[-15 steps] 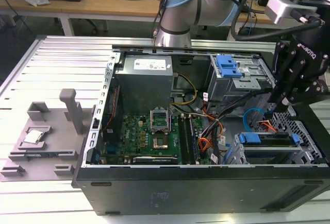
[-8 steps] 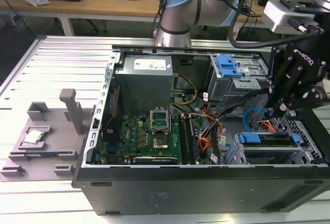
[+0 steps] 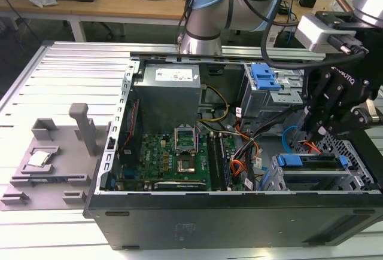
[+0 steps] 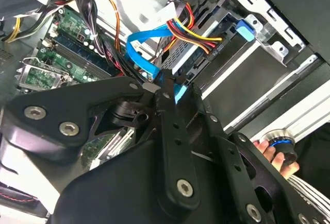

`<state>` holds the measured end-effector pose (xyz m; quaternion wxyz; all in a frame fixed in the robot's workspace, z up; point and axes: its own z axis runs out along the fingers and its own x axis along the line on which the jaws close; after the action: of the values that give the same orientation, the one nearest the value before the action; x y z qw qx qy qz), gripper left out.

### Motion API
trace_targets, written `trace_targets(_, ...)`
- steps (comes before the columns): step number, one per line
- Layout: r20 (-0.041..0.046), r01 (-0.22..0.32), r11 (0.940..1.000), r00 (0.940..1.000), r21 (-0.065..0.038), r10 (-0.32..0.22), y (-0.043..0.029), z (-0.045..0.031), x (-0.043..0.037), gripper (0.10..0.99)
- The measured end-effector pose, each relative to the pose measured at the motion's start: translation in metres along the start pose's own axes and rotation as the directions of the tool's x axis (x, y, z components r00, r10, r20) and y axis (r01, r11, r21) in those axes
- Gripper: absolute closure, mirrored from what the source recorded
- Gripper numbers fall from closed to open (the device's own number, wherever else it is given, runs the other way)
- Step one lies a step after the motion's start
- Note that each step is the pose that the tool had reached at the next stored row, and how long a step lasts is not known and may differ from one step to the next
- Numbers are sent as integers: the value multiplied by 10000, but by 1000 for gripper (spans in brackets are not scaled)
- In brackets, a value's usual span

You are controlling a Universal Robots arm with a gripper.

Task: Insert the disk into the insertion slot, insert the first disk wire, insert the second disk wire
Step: 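Insert the second disk wire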

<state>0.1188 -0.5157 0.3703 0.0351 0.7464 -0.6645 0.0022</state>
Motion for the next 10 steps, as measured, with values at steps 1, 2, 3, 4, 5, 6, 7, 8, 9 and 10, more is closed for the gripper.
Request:
trace_targets(1, -4, -2, 10000, 10000, -1, 2, 1, 0, 1, 784)
trace_targets(2, -4, -2, 10000, 10000, 0, 2, 1, 0, 0, 784)
trace_targets(3, -4, -2, 10000, 10000, 0, 2, 1, 0, 0, 784)
trace_targets(4, -4, -2, 10000, 10000, 0, 2, 1, 0, 0, 796)
trace_targets(5, -4, -1, 10000, 10000, -1, 1, 1, 0, 0, 867)
trace_targets(6, -5, -2, 10000, 10000, 0, 2, 1, 0, 0, 922)
trace_targets(7, -4, -2, 10000, 10000, 0, 2, 1, 0, 0, 922)
trace_targets(8, -5, -2, 10000, 10000, -1, 2, 1, 0, 0, 922)
trace_targets(9, -5, -2, 10000, 10000, -1, 2, 1, 0, 0, 922)
trace_targets(10, -5, -2, 10000, 10000, -1, 2, 1, 0, 0, 922)
